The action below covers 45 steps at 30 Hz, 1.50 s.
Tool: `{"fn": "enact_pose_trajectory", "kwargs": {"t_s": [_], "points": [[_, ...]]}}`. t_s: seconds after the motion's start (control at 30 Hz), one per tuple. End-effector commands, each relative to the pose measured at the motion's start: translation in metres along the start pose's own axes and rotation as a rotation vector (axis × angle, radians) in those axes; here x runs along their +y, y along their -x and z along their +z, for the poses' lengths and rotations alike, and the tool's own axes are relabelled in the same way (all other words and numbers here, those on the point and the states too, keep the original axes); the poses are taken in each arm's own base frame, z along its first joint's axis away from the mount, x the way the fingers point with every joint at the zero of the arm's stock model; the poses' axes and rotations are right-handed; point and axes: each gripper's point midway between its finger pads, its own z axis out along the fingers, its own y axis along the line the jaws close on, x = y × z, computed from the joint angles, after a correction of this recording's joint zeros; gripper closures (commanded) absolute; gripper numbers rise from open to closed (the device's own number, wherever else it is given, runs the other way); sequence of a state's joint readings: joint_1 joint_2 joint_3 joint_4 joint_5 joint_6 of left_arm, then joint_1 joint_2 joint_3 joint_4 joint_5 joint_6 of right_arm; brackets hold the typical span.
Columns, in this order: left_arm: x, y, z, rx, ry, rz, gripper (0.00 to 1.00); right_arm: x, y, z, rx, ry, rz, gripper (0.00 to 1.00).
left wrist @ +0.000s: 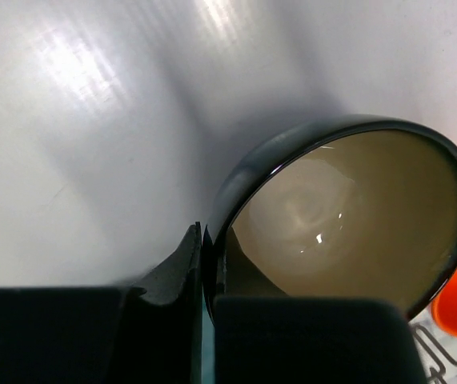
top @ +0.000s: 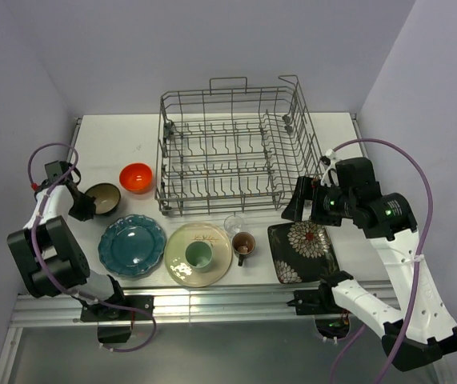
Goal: Load the mixed dishes into the dish rack
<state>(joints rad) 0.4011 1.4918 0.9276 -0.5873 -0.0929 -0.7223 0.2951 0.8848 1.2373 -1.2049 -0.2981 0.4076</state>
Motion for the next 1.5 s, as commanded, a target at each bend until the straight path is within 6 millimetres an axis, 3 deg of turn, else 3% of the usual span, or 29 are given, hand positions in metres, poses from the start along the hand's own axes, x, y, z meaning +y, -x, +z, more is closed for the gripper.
{"fn": "enact_pose_trajectory", "kwargs": {"t_s": [0.0, 0.13, 0.2, 0.3, 0.33, 0.4, 0.43, 0.47, 0.5, 0.53, 0.6, 0.63, 0.7, 0.73, 0.8, 0.83, 0.9, 0.93, 0.97, 1.07, 1.17, 1.3, 1.47], "points": [[-0.008, 0.025, -0.041, -0.115, -0.058, -0.061, 1.00, 0.008, 0.009, 0.000, -0.029, 0.031, -0.018, 0.03], [-0.017, 0.028, -0.080, -0.120, -0.069, -0.113, 1.00, 0.011, 0.020, -0.002, -0.050, 0.025, -0.034, 0.03], [-0.027, 0.026, -0.094, -0.123, -0.097, -0.122, 1.00, 0.017, 0.028, -0.004, -0.060, 0.038, -0.040, 0.04], [-0.051, 0.038, -0.122, -0.149, -0.168, -0.143, 1.00, 0.028, 0.038, -0.007, -0.063, 0.062, -0.043, 0.05], [-0.068, 0.050, -0.144, -0.176, -0.230, -0.152, 1.00, 0.031, 0.040, -0.008, -0.063, 0.068, -0.043, 0.06], [-0.089, 0.062, -0.167, -0.198, -0.297, -0.151, 1.00, 0.037, 0.044, -0.009, -0.068, 0.084, -0.051, 0.06], [-0.113, 0.074, -0.197, -0.232, -0.386, -0.135, 1.00, 0.039, 0.047, -0.010, -0.076, 0.088, -0.054, 0.06], [-0.126, 0.079, -0.213, -0.248, -0.433, -0.121, 1.00, 0.039, 0.048, -0.009, -0.076, 0.087, -0.054, 0.06], [-0.140, 0.081, -0.228, -0.256, -0.487, -0.102, 1.00, 0.041, 0.051, -0.009, -0.080, 0.094, -0.060, 0.06], [-0.165, 0.078, -0.256, -0.243, -0.595, -0.055, 1.00, 0.045, 0.054, -0.011, -0.091, 0.104, -0.073, 0.06], [-0.188, 0.072, -0.293, -0.240, -0.690, 0.007, 1.00, 0.051, 0.063, -0.010, -0.108, 0.118, -0.088, 0.06], [-0.208, 0.049, -0.292, -0.169, -0.718, 0.086, 1.00, 0.058, 0.070, -0.011, -0.121, 0.133, -0.104, 0.06], [-0.218, 0.020, -0.294, -0.090, -0.708, 0.176, 1.00, 0.070, 0.085, -0.014, -0.164, 0.160, -0.136, 0.07], [-0.231, -0.009, -0.294, -0.034, -0.728, 0.278, 1.00, 0.083, 0.093, -0.022, -0.196, 0.192, -0.175, 0.07], [-0.233, -0.044, -0.291, 0.048, -0.722, 0.373, 1.00, 0.097, 0.105, -0.018, -0.210, 0.215, -0.222, 0.10], [-0.231, -0.074, -0.283, 0.102, -0.716, 0.464, 1.00, 0.109, 0.115, -0.020, -0.223, 0.233, -0.253, 0.11], [-0.225, -0.101, -0.276, 0.159, -0.699, 0.540, 1.00, 0.130, 0.117, -0.021, -0.227, 0.257, -0.329, 0.13], [-0.218, -0.122, -0.268, 0.202, -0.673, 0.608, 1.00, 0.139, 0.127, -0.031, -0.273, 0.257, -0.380, 0.13], [-0.214, -0.131, -0.263, 0.228, -0.654, 0.640, 1.00, 0.152, 0.122, -0.019, -0.231, 0.268, -0.424, 0.16], [-0.204, -0.155, -0.255, 0.283, -0.611, 0.750, 1.00, 0.167, 0.125, -0.009, -0.224, 0.234, -0.529, 0.19], [-0.202, -0.165, -0.247, 0.300, -0.580, 0.825, 1.00, 0.187, 0.109, 0.016, -0.151, 0.260, -0.618, 0.21], [-0.202, -0.186, -0.243, 0.363, -0.586, 0.861, 1.00, 0.216, 0.067, 0.045, -0.035, 0.287, -0.763, 0.25], [-0.205, -0.218, -0.238, 0.430, -0.585, 0.931, 1.00, 0.228, 0.045, 0.072, 0.034, 0.288, -0.843, 0.26]]}}
